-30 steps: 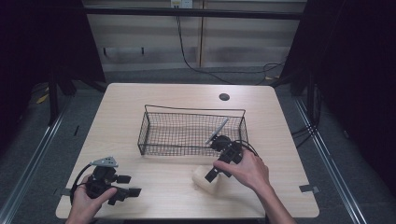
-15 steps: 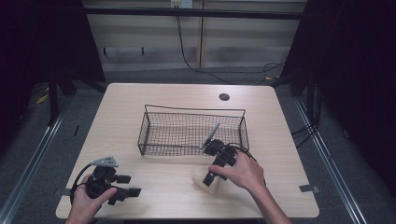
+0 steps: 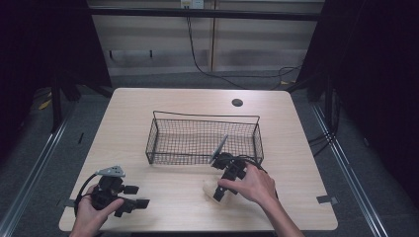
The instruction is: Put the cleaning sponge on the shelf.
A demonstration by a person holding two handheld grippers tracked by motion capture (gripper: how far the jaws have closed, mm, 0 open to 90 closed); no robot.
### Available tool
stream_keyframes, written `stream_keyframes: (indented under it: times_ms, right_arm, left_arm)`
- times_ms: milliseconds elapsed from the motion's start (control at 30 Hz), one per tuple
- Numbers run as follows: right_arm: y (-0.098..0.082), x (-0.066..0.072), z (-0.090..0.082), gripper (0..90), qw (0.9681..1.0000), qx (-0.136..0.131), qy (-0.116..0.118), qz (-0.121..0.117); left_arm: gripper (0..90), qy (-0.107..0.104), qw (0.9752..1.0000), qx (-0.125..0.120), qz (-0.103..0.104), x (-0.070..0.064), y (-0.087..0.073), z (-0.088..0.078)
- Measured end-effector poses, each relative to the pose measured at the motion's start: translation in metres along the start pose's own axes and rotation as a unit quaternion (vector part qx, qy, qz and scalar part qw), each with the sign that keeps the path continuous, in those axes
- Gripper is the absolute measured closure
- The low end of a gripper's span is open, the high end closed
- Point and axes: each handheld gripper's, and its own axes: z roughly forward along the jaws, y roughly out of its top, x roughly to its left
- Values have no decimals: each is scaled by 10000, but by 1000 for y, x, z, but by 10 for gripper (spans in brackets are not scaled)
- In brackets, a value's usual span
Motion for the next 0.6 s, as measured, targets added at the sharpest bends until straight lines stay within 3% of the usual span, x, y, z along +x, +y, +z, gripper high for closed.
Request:
stream_keyframes:
  times_ms: [600]
  right_arm:
    - [-2, 1, -8, 251, 9999, -53, 92, 55]
  left_arm:
    - [243, -2, 10000, 1, 4, 0, 0, 0]
